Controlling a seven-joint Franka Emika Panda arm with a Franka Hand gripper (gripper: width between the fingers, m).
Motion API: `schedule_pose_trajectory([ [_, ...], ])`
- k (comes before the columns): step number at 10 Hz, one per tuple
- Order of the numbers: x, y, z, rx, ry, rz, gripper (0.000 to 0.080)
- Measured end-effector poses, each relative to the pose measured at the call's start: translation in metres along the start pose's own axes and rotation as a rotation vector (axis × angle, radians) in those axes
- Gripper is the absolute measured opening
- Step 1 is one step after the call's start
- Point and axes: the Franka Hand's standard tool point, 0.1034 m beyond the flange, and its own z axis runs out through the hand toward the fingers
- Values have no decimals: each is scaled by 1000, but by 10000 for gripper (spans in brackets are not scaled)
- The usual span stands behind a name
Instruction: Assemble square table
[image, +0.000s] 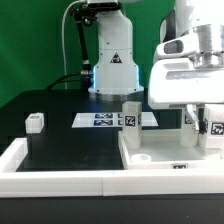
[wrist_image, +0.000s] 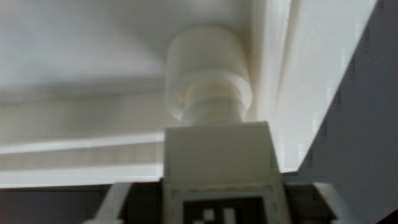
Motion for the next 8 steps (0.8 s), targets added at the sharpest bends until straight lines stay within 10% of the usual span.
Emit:
schedule_pose_trajectory([
  [2, 0, 0, 0, 0, 0, -5, 603],
  [8, 5, 2, -3, 1, 5, -34, 649],
])
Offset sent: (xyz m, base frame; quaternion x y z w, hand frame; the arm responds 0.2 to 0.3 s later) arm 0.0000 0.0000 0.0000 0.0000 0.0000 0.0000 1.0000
